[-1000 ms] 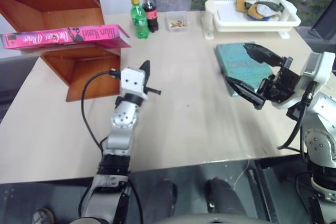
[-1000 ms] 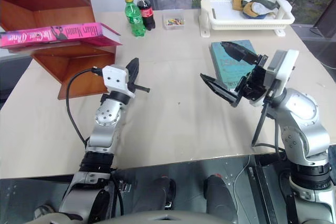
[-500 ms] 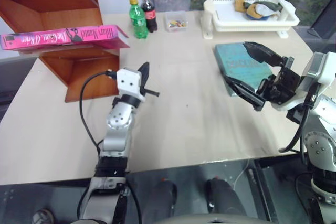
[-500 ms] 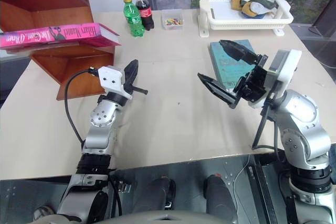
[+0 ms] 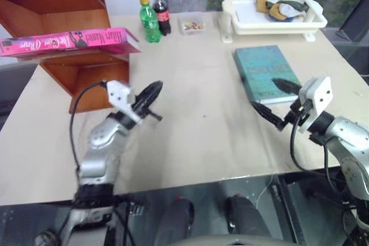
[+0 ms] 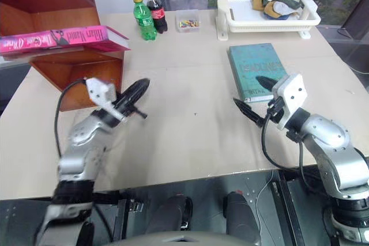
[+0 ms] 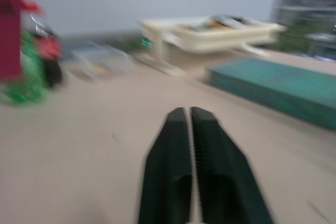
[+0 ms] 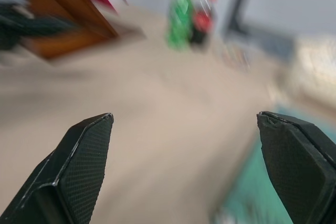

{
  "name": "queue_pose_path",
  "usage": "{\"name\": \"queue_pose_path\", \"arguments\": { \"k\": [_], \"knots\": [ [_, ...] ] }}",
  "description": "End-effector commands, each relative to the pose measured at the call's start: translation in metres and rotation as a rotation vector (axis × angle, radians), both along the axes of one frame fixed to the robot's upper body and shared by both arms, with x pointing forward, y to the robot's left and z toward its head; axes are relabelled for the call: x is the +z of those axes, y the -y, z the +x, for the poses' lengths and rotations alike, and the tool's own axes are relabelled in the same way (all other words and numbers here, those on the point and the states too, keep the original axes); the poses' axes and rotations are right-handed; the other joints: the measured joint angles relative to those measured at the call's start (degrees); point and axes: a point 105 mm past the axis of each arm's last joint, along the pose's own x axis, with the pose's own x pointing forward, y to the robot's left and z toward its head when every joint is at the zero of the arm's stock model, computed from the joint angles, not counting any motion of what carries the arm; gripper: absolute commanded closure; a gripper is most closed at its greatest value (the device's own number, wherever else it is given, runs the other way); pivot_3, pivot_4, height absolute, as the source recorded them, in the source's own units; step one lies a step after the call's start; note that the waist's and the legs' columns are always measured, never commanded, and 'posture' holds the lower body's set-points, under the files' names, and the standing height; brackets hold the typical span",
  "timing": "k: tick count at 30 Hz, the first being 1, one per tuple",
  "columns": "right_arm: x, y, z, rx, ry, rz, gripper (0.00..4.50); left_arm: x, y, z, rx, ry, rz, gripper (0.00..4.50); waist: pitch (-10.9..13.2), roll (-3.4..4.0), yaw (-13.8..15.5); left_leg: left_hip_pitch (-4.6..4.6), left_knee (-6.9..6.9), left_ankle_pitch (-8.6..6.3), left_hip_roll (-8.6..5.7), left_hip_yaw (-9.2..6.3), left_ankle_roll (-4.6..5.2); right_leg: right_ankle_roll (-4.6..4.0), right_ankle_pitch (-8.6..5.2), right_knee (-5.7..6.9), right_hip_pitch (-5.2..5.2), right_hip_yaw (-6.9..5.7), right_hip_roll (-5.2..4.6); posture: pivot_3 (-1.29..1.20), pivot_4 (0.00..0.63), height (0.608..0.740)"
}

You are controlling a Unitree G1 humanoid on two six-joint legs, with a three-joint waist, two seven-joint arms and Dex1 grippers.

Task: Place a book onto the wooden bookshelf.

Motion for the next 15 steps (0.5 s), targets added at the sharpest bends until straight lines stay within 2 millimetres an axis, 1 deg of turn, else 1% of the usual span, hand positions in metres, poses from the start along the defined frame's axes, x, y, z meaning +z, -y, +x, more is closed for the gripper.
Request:
{"name": "queue_pose_path", "arguments": {
  "k": [1, 2, 3, 5, 6, 7, 8, 9, 12, 15],
  "knots": [
    [-0.001, 0.019, -0.011, -0.072, -0.046, -0.042, 0.00, 0.015, -0.015, -0.023, -0.055, -0.005, 0.010, 2.98, 0.0, 0.03, 0.1, 0.00, -0.04, 0.00, 0.02, 0.00, 0.00, 0.00, 0.00, -0.04, 0.00, -0.01, 0.01, 0.00, 0.150, 0.740],
    [-0.005, 0.026, -0.016, -0.086, -0.076, -0.058, 0.00, 0.014, -0.022, -0.029, -0.047, -0.025, 0.019, 2.40, 0.0, 0.03, 0.3, -0.01, -0.04, 0.00, 0.02, 0.00, 0.01, 0.00, 0.00, -0.08, 0.01, -0.01, 0.00, 0.00, 0.150, 0.740],
    [-0.008, 0.030, -0.021, -0.091, -0.100, -0.072, 0.00, 0.014, -0.028, -0.034, -0.038, -0.044, 0.030, 2.14, 0.0, 0.03, 0.4, -0.03, -0.04, -0.01, 0.02, -0.01, 0.01, 0.01, 0.00, -0.13, 0.02, -0.03, -0.01, 0.00, 0.150, 0.740],
    [-0.012, 0.038, -0.029, -0.103, -0.131, -0.090, 0.00, 0.013, -0.039, -0.045, -0.028, -0.080, 0.046, 1.18, 0.0, 0.03, 0.3, -0.02, -0.04, -0.01, 0.02, -0.01, 0.02, 0.01, 0.00, -0.22, 0.08, -0.04, -0.02, 0.00, 0.150, 0.740],
    [-0.012, 0.043, -0.034, -0.112, -0.142, -0.103, 0.00, 0.011, -0.046, -0.053, -0.022, -0.103, 0.066, 1.10, 0.0, 0.03, 0.3, -0.01, -0.04, -0.01, 0.05, -0.01, 0.02, 0.02, 0.00, -0.32, 0.14, -0.06, 0.00, 0.00, 0.150, 0.740],
    [-0.013, 0.047, -0.037, -0.120, -0.150, -0.115, 0.00, 0.010, -0.052, -0.059, -0.014, -0.122, 0.081, 0.42, 0.0, 0.03, 0.2, -0.04, -0.04, -0.01, 0.08, 0.00, 0.02, 0.03, 0.00, -0.38, 0.13, -0.06, 0.02, 0.00, 0.150, 0.740],
    [-0.012, 0.051, -0.040, -0.135, -0.152, -0.127, 0.00, 0.010, -0.058, -0.065, -0.005, -0.140, 0.091, 0.12, 0.0, 0.03, 0.1, -0.05, -0.07, -0.02, 0.10, 0.00, 0.03, 0.02, 0.00, -0.42, 0.13, -0.06, 0.03, 0.00, 0.150, 0.740],
    [-0.012, 0.055, -0.042, -0.149, -0.152, -0.133, 0.00, 0.009, -0.061, -0.069, 0.000, -0.148, 0.104, 0.05, 0.0, 0.04, 0.0, 0.04, -0.21, -0.02, 0.11, 0.09, 0.03, 0.02, 0.00, -0.48, 0.14, 0.01, 0.03, 0.00, 0.150, 0.740],
    [-0.011, 0.065, -0.046, -0.171, -0.165, -0.149, 0.00, 0.007, -0.067, -0.083, -0.023, -0.170, 0.164, 0.05, 0.0, 0.04, 0.1, 0.06, -0.22, -0.02, 0.14, 0.14, 0.03, 0.02, -0.01, -0.50, 0.15, 0.03, 0.06, 0.00, 0.150, 0.740],
    [-0.009, 0.070, -0.045, -0.179, -0.168, -0.152, 0.00, 0.003, -0.073, -0.087, -0.019, -0.193, 0.173, 0.05, 0.0, 0.03, 0.2, 0.07, -0.22, -0.02, 0.15, 0.16, 0.03, -0.20, -0.14, -0.50, 0.15, 0.04, 0.07, 0.00, 0.150, 0.740]
  ]
}}
